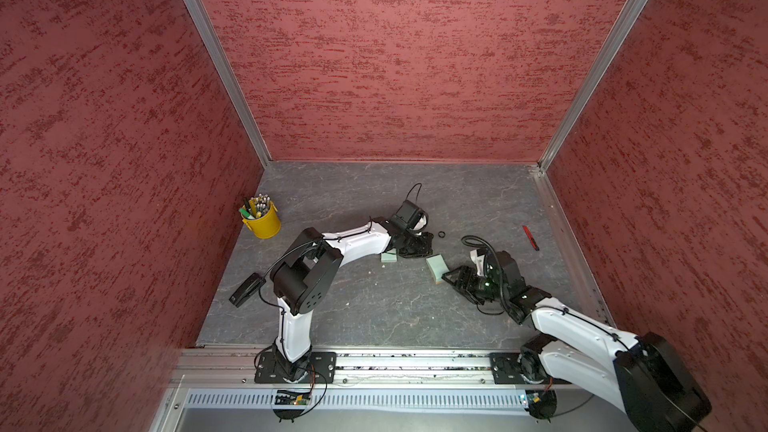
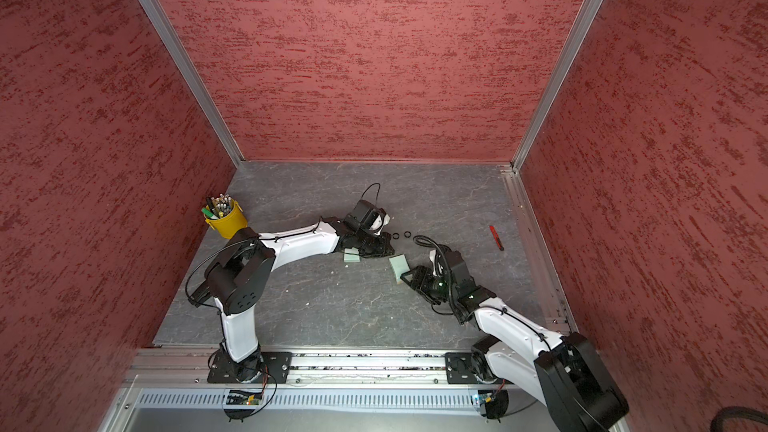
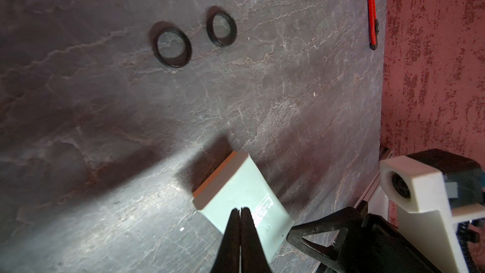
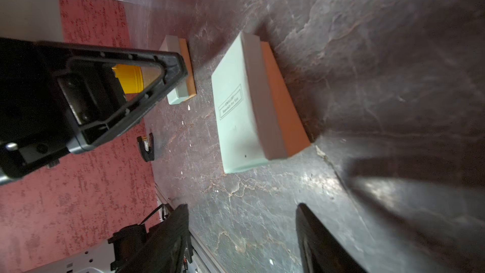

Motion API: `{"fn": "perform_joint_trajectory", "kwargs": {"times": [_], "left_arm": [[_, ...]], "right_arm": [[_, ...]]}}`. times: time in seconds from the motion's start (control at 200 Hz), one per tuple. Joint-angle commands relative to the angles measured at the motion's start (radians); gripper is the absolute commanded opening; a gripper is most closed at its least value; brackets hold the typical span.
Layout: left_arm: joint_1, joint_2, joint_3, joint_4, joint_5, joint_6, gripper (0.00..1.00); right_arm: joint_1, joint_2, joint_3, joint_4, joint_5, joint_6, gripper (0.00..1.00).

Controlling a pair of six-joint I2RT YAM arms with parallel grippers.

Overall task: Take the rings out of the lift-off lid box
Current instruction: Adjust the jewelry box at the center of the board.

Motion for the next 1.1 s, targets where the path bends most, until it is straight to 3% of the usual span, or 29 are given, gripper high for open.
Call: {"fn": "perform_joint_trajectory", "kwargs": {"times": [0.0,1.097], "left_arm": [[-0.006,0.018,0.008,0.018,0.007,0.037,0.07],[-0.060,0.050,-0.076,0.104,0.075,0.006,0.07]], "right_arm": [[0.004,0.017,-0.033,0.127,-0.018,0.088,0.66],[0.005,0.134,-0.089,0.347,0.019,0.154,0.56]]}}
